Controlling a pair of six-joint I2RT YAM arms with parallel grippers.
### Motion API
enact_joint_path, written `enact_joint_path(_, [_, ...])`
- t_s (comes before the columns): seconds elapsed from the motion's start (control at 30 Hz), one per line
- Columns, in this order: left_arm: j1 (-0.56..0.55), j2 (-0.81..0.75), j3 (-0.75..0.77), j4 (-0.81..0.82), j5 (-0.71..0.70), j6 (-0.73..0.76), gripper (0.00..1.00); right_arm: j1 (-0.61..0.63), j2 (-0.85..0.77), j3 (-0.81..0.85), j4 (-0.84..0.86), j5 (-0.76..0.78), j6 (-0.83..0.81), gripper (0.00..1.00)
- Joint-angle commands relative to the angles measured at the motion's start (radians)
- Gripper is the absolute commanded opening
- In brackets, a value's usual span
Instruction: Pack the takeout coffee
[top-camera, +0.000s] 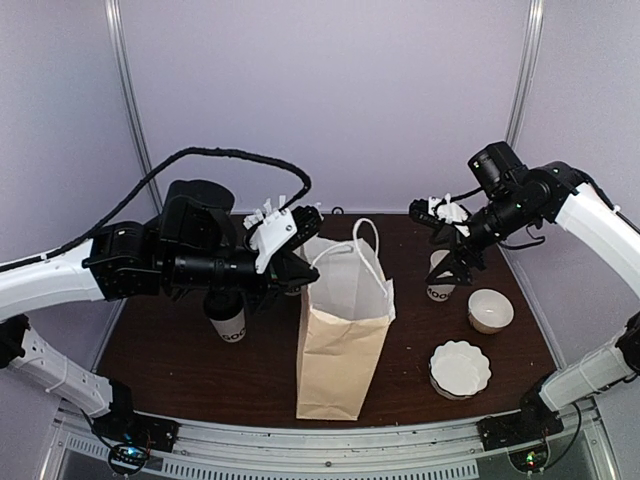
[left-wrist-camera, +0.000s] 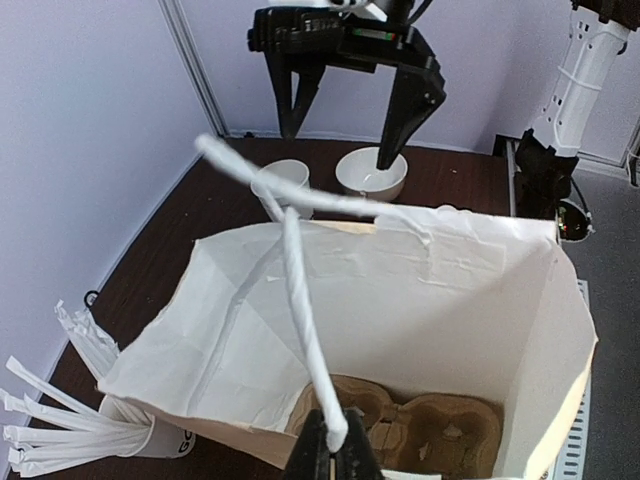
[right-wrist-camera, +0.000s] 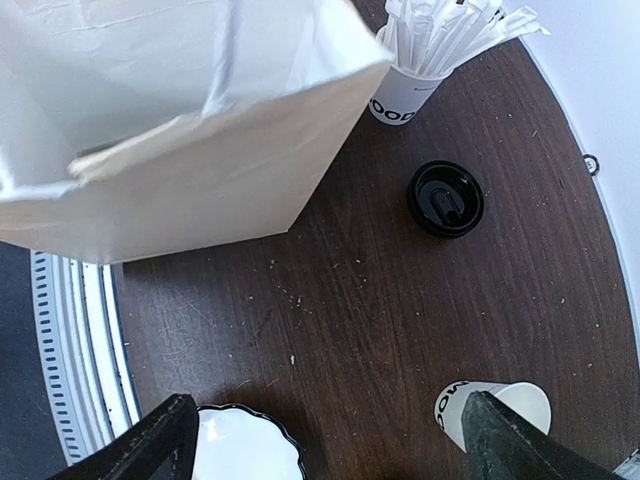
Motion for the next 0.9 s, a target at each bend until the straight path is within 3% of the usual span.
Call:
enact_joint_path(0.0, [0.048, -0.024, -0.002, 0.042, 0.125, -0.023, 0.00, -0.008, -0.020, -0.011, 0.017, 0.007, 0.001, 0.96])
enact_joint_path(0.13, [0.053, -0.032, -0.002, 0.047, 0.163, -0.023, 0.00, -0.008, -0.022, -0.013, 0.021, -0.004, 0.003, 0.96])
enact_joint_path(0.3, [0.053, -0.059, -0.009, -0.014, 0.107, -0.081, 0.00, -0.007, -0.008, -0.006, 0.027, -0.049, 0.010, 0.96])
enact_joint_path(0.53, [0.064, -0.149, -0.099, -0.073, -0.229, -0.171, 0.00, -0.007, 0.009, 0.016, 0.028, -0.091, 0.010, 0.95])
enact_joint_path(0.67, [0.128, -0.158, -0.139, -0.055, -0.266, -0.197, 0.02, -0.006, 0.018, 0.023, 0.026, -0.107, 0.012, 0.95])
enact_joint_path(0.7, [0.140, -0.156, -0.147, -0.043, -0.268, -0.198, 0.10, -0.005, 0.019, 0.025, 0.027, -0.111, 0.012, 0.95])
enact_joint_path(0.77, [0.153, -0.149, -0.154, -0.028, -0.286, -0.195, 0.37, -0.004, 0.022, 0.027, 0.027, -0.129, 0.014, 0.95])
enact_joint_path(0.87, [0.165, -0.130, -0.141, -0.018, -0.308, -0.185, 0.56, 0.020, 0.036, 0.031, 0.019, -0.150, 0.019, 0.95])
